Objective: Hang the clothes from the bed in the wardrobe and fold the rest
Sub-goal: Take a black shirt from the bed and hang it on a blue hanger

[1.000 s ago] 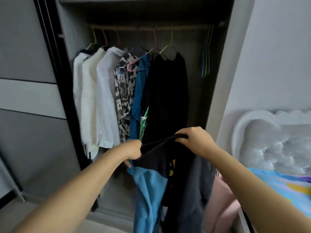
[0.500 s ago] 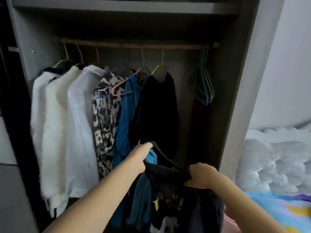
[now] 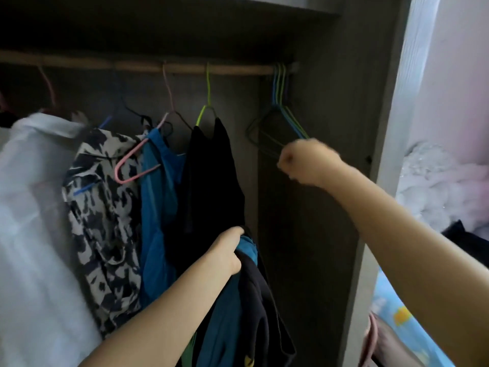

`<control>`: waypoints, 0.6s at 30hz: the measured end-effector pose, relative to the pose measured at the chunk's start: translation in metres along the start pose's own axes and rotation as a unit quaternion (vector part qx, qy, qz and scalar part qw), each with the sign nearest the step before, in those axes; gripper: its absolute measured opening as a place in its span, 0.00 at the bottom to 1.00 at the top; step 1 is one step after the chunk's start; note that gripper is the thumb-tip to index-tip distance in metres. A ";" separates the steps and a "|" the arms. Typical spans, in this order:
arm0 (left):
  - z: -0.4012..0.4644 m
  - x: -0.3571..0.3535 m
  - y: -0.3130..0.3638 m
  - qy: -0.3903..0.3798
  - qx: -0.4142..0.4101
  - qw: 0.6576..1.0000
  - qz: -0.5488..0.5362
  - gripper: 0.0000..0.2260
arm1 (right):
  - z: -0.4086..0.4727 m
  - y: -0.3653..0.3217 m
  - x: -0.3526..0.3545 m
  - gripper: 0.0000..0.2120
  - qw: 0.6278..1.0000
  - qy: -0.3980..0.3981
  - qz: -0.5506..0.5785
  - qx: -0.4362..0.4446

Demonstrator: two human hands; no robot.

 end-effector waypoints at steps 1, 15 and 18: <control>0.004 0.000 0.002 -0.004 0.001 1.000 -0.001 0.12 | 0.014 0.001 0.017 0.11 0.997 0.070 -0.005 -0.019; 0.033 0.005 0.037 0.001 -0.036 0.999 -0.010 0.11 | 0.116 0.040 0.020 0.10 0.990 0.099 -0.033 -0.097; 0.035 -0.003 0.038 -0.006 -0.043 0.999 -0.018 0.10 | 0.119 0.044 0.023 0.10 0.988 0.127 0.013 -0.087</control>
Point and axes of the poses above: each hand's wrist, its own z-axis towards the middle knuckle, its own x-axis out of the back of the hand, y = z × x, the point moved 5 cm from there along z, towards the middle knuckle, and after that the axes turned 12 degrees about -y, right-handed, at the moved point
